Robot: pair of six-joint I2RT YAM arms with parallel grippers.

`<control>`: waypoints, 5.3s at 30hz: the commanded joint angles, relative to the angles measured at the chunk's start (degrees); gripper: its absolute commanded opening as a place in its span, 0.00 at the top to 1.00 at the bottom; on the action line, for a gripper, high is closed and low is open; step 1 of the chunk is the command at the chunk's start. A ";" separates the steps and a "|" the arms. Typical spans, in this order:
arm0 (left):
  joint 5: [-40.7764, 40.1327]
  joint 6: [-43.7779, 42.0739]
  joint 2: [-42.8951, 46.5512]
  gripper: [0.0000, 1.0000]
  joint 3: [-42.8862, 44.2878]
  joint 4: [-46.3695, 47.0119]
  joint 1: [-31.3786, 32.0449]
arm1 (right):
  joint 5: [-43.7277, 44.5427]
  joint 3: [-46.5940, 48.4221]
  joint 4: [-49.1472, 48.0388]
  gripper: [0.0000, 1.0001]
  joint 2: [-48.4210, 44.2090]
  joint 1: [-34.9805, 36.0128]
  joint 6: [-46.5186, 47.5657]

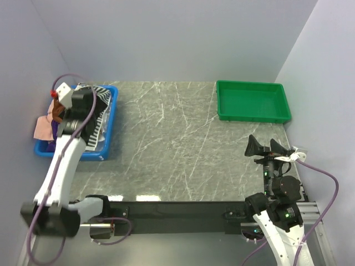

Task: Fold and stack the towels
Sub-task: Grab crumpled towel, then move the towel to the center of the board, then flatten out the crumpled towel

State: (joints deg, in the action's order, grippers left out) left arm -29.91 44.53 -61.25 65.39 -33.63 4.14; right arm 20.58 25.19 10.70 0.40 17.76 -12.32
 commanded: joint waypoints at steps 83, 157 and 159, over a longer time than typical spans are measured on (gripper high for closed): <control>19.97 -5.33 -21.80 0.99 47.46 -6.29 -4.60 | 2.80 1.44 0.99 0.00 -14.91 5.00 0.19; 32.73 6.53 -8.71 0.21 -29.88 21.59 16.69 | -22.33 41.69 14.61 0.45 101.54 54.31 0.37; 32.72 6.62 -8.79 0.21 -29.88 21.50 16.69 | -22.95 41.70 14.70 0.44 102.07 54.40 0.36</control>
State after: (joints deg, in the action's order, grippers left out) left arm 3.55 50.52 -70.37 35.81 -13.72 21.06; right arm -0.40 64.93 25.78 101.84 71.64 -12.49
